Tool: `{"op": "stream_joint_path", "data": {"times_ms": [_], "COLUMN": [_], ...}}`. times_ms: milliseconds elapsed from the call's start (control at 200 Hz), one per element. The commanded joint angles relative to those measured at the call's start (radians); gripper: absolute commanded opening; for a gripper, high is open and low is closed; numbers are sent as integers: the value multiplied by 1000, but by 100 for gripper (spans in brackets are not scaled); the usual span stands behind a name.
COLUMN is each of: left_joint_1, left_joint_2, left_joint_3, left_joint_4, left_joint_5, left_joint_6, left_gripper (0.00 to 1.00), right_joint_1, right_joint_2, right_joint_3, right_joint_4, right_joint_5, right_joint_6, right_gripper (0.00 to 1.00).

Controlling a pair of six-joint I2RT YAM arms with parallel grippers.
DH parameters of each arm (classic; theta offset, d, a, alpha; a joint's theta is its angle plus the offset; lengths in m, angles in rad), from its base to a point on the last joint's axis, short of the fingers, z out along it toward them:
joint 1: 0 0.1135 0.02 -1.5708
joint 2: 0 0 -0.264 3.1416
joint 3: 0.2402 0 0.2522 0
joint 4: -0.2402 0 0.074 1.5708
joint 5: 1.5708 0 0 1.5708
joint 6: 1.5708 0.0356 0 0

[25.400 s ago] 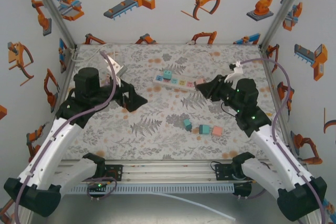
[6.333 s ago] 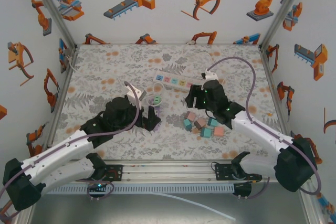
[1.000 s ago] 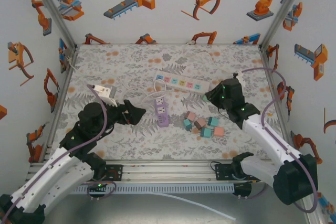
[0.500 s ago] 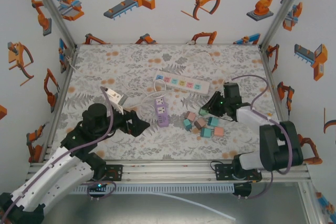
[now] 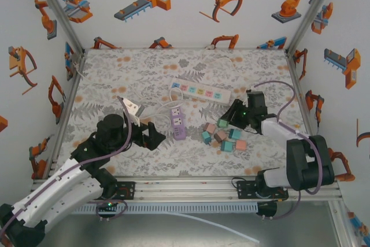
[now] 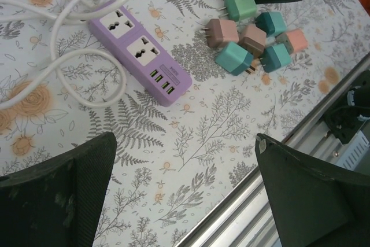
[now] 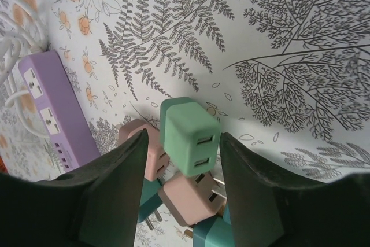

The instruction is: Pull the plug off the socket

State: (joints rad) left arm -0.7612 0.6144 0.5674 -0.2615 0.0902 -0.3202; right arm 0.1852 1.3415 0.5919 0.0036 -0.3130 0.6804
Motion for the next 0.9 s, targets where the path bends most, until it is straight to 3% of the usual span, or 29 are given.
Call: {"op": "stream_joint_path", "data": {"times_ms": [0, 140, 240, 315, 451, 536, 616, 721, 896], "left_joint_1": [-12, -15, -15, -16, -10, 5, 40, 134, 356], "left_joint_2": [-14, -27, -46, -70, -97, -101, -109, -135, -96], "left_joint_3": [11, -2, -23, -44, -81, -101, -146, -244, -416], "left_joint_4": [38, 68, 94, 97, 79, 68, 119, 231, 471], "left_joint_5": [6, 62, -24, -185, -562, -813, -982, -1029, -915], "left_joint_6": [45, 80, 87, 87, 117, 158, 206, 239, 261], "left_gripper": [97, 97, 97, 97, 97, 97, 97, 97, 97], "right_joint_1": [-3, -5, -3, -4, -9, -15, -21, -48, -127], "right_joint_2": [-70, -167, -256, -326, -417, -441, -437, -375, -123], "right_joint_3": [31, 77, 85, 70, 10, -40, -92, -182, -244], "right_joint_4": [-59, -102, -113, -110, -72, 3, 77, 237, 532], "right_joint_5": [66, 134, 290, 495, 878, 970, 1052, 1060, 891], "right_joint_6": [-40, -65, -116, -153, -207, -329, -414, -479, -490], "right_gripper": [52, 52, 53, 57, 77, 81, 86, 92, 96]}}
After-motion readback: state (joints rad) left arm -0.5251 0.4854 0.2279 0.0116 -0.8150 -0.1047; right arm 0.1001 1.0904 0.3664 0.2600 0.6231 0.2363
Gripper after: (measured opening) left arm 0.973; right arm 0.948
